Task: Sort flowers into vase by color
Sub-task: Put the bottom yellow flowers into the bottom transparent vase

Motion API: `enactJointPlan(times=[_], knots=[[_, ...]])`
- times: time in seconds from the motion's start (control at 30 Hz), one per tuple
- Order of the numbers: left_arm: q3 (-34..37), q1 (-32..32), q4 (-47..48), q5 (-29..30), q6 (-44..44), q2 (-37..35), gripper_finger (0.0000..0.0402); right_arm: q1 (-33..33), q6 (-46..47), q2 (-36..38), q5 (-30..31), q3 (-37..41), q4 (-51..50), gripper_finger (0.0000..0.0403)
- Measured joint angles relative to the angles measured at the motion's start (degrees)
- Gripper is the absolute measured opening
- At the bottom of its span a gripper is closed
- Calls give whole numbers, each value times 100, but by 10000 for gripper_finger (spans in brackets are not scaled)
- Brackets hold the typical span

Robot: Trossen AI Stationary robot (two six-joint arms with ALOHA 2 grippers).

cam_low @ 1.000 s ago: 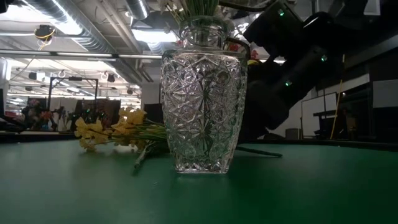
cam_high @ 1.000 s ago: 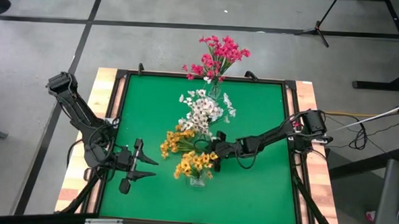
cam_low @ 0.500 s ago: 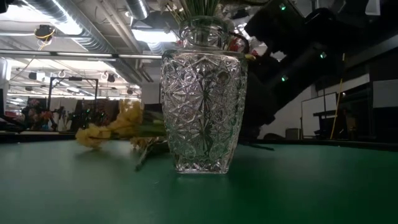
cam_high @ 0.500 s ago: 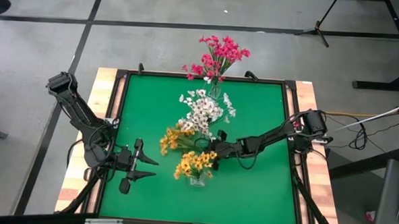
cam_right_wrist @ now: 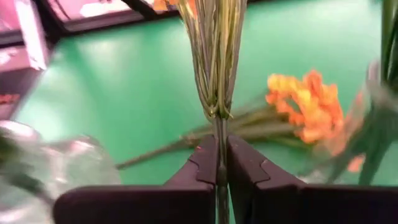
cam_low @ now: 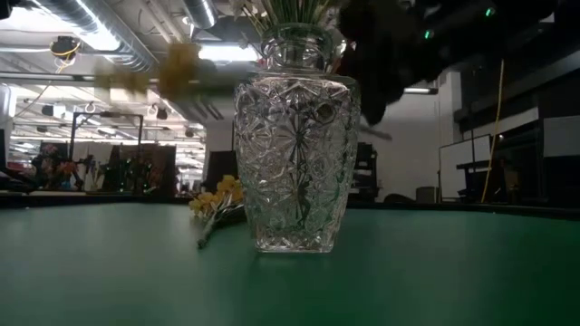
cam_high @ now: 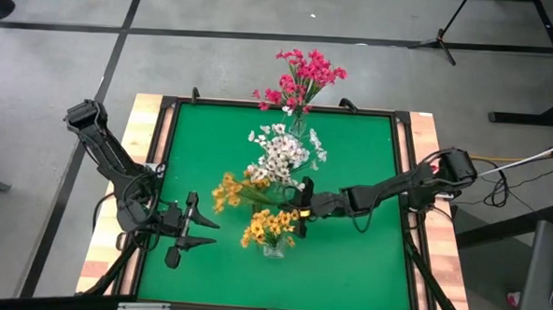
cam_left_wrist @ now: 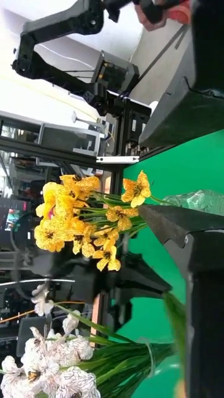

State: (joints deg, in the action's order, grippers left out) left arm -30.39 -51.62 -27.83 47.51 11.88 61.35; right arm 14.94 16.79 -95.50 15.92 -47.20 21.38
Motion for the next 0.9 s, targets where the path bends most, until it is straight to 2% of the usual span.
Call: enactJointPlan(times=[0.4,0.63,0.73,0.9], knots=[[0,0,14,1,0,1,159,570,-502,1015,707,0,234,14],[0,0,15,2,7,-1,159,785,-1051,1314,707,0,1021,14],[0,-2,15,266,2,-1,159,907,-1402,1392,727,0,1492,14],[0,-4,15,555,7,0,159,1330,-2221,1548,1209,0,2070,14]])
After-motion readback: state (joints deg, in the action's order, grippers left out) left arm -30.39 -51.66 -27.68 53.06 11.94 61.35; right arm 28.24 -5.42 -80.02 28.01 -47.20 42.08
